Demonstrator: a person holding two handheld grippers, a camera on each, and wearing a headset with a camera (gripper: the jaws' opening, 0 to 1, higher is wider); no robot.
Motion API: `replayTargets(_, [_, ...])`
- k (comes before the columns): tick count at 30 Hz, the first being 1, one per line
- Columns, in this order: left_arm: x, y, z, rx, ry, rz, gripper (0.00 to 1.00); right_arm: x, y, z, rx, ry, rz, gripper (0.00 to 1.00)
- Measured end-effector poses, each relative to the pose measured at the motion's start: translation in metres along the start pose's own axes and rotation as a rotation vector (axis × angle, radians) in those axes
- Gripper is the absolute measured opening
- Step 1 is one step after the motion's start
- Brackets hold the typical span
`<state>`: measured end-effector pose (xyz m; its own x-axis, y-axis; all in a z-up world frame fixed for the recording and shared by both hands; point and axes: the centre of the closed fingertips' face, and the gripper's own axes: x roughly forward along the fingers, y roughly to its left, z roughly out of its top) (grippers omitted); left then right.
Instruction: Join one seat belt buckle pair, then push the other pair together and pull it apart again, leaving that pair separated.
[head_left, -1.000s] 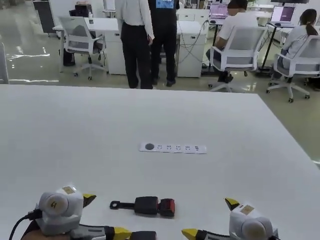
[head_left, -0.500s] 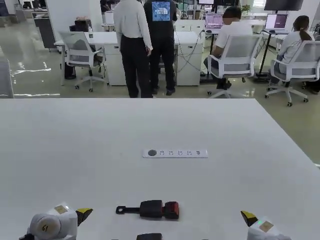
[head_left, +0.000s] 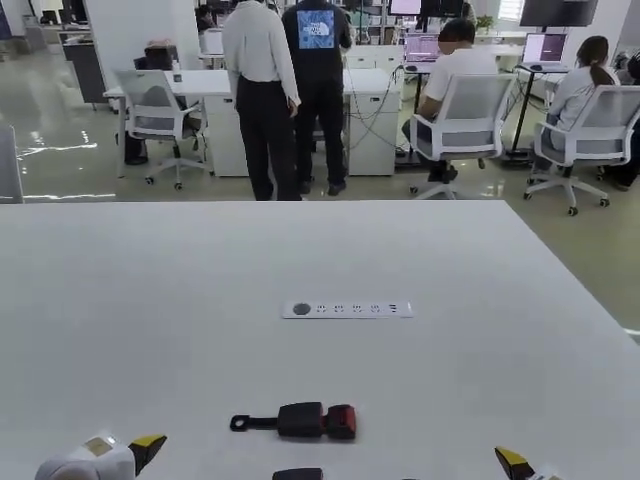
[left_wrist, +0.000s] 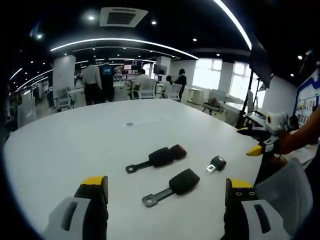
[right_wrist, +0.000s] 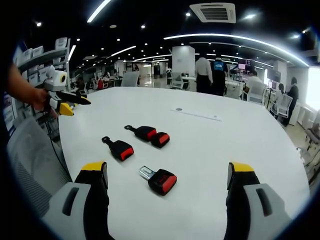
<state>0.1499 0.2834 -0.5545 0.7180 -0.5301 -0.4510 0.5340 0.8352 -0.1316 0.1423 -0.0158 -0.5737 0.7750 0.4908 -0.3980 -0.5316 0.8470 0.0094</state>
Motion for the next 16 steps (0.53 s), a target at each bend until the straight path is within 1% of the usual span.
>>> replayTargets(2, [0.0000,-0.0005,0.0004,-0.002,-0.003,0.003,1.00,-0.0008,-0.0004,-0.0016,0.009,-0.003,-0.004,0.99])
replayTargets(4, [-0.0011,0.0009,-0.0018,-0.003,-0.002,0.005,1.00,-0.0001,-0.0002,-0.0035,0.005,0.002,-0.001,0.99])
replayTargets(6, [-0.0019,-0.0020,-0.0014,-0.007,0.000,0.007,1.00,0.0005,-0.0020,-0.0040,0.007,0.005,-0.005,0.99])
replayTargets(8, [-0.0021,-0.0024,-0.0008,-0.005,-0.002,0.007,1.00,0.0001,-0.0029,-0.0027,0.009,-0.003,-0.010,0.99])
replayTargets(10, [-0.0013,-0.0040,-0.0011,-0.014,-0.005,0.000,1.00,0.0002,-0.0029,-0.0033,0.008,-0.002,-0.011,0.99])
replayTargets(13, [-0.0011,-0.0051,-0.0026,-0.007,-0.008,0.000,1.00,0.0001,-0.0031,-0.0046,0.010,-0.002,-0.014,0.99])
replayTargets(16, [-0.0011,-0.0057,-0.0047,-0.013,-0.006,0.000,1.00,-0.0011,-0.0018,-0.0046,0.012,-0.003,-0.015,0.99])
